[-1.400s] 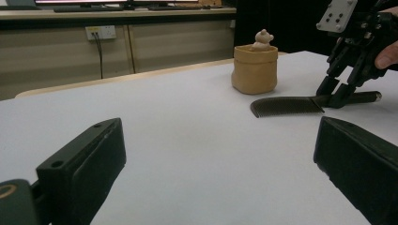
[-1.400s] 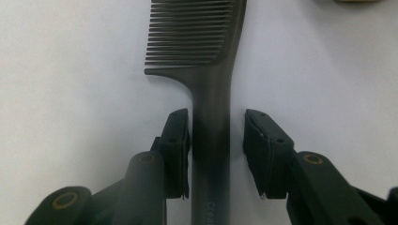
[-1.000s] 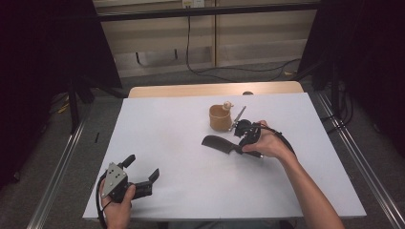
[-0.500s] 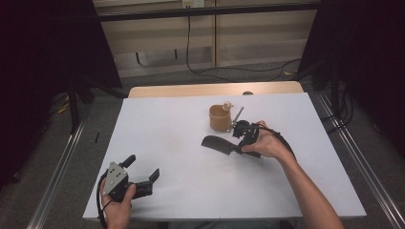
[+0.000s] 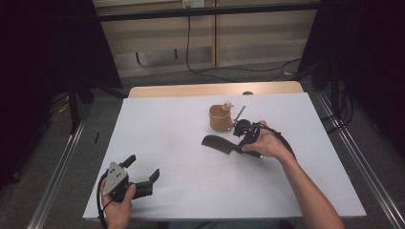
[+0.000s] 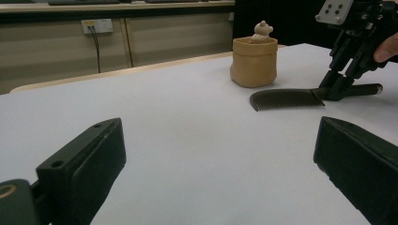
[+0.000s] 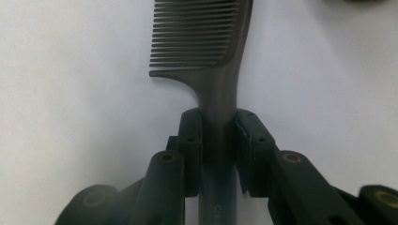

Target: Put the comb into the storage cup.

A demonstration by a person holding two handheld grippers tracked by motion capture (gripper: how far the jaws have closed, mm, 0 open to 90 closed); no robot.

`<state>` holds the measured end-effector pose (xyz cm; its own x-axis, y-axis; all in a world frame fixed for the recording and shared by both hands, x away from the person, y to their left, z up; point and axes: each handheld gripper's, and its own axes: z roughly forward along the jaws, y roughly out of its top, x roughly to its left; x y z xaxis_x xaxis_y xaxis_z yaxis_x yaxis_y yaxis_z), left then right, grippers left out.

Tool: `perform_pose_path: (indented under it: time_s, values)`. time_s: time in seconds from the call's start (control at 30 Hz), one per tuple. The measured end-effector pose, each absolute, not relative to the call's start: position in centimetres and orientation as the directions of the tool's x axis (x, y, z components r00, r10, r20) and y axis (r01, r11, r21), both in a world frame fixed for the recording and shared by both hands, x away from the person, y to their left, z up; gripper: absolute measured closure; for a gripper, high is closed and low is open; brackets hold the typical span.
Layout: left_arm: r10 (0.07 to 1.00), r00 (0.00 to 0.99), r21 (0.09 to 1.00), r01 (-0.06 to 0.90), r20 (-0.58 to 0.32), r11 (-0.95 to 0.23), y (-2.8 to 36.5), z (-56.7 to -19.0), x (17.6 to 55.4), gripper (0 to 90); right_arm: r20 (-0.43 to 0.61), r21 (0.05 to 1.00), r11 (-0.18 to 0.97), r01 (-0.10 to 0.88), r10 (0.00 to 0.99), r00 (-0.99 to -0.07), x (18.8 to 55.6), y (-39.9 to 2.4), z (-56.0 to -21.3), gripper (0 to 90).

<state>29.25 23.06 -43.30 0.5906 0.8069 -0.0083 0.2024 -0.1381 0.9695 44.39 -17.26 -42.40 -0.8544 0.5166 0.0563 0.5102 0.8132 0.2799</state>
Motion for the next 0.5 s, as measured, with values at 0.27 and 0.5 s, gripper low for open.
perform_pose_path:
  time_s: [0.27,0.5]
  values:
    - [0.808,0.588,0.969,0.203,-0.008,-0.138,23.11,-43.29,29.21,2.7,0.079,0.313,0.797,0.517,0.521,-0.850,44.18,-17.60,-42.12,73.4]
    - [0.809,0.588,0.969,0.204,-0.009,-0.137,23.10,-43.31,29.21,2.6,0.088,0.355,0.774,0.524,0.531,-0.843,43.95,-18.14,-41.79,73.4]
